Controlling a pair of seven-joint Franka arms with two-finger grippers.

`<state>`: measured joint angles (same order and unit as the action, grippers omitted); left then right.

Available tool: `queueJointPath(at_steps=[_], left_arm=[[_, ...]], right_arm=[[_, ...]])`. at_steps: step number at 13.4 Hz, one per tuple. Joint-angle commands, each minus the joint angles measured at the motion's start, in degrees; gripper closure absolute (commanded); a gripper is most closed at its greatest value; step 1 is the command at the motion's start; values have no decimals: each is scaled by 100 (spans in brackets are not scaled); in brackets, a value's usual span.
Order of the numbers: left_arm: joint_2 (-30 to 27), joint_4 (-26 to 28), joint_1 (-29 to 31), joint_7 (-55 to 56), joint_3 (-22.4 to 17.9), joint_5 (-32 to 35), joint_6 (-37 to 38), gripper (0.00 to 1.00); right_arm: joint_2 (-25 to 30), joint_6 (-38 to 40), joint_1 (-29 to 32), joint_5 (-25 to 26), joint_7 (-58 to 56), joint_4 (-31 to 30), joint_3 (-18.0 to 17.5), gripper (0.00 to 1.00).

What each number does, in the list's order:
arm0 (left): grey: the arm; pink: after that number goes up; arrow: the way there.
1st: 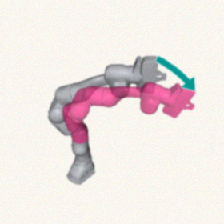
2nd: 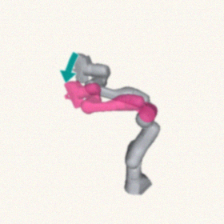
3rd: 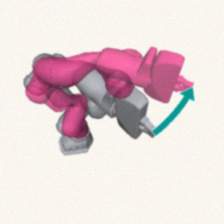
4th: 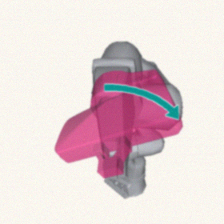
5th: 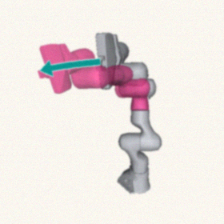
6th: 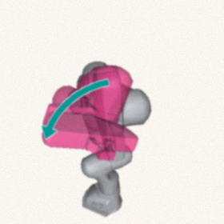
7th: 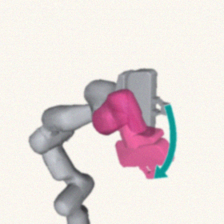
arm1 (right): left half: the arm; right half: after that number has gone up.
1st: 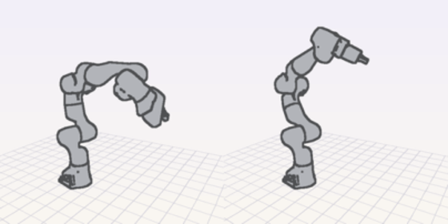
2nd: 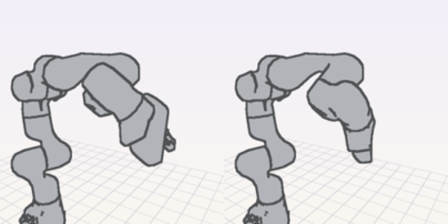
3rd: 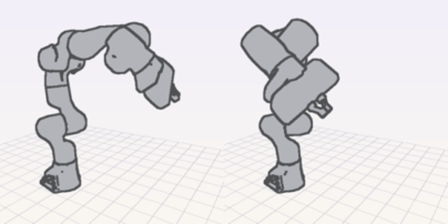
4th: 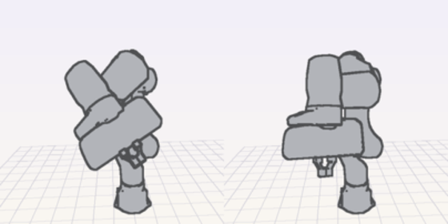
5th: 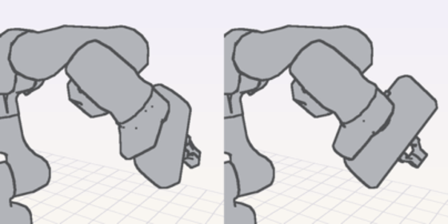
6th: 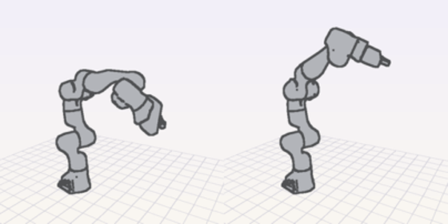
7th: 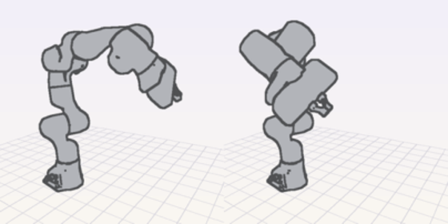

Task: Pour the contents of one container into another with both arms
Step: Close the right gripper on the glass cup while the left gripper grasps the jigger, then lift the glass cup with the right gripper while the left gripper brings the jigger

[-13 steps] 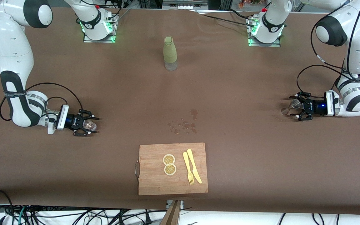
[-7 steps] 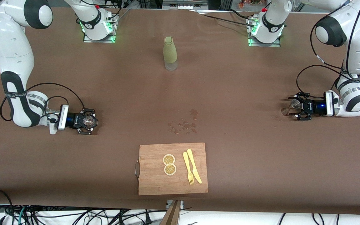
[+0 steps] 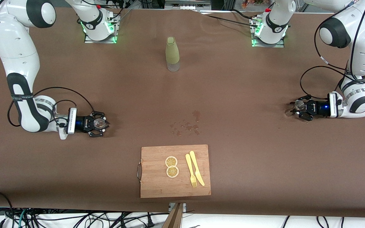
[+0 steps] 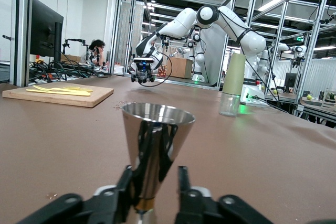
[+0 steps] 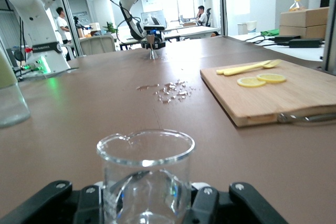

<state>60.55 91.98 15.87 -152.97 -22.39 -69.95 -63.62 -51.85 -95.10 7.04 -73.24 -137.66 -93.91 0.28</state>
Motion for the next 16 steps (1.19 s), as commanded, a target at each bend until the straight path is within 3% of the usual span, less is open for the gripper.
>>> queueJointPath(at_steps=[1, 8, 13, 16], left_arm=[[106, -49, -31, -348, -55, -124, -27, 100], [-69, -180, -57, -603, -64, -353, -71, 100], [-210, -216, -723, 72, 6, -388, -124, 100], [-464, -172, -980, 529, 401, -467, -527, 100]], right_arm=[[52, 71, -228, -50, 485, 197, -36, 100], [105, 62, -859, -6, 1443, 909, -256, 100], [114, -297, -1537, -50, 2058, 1313, -256, 100], [131, -780, -1933, -50, 2637, 1551, -256, 100]])
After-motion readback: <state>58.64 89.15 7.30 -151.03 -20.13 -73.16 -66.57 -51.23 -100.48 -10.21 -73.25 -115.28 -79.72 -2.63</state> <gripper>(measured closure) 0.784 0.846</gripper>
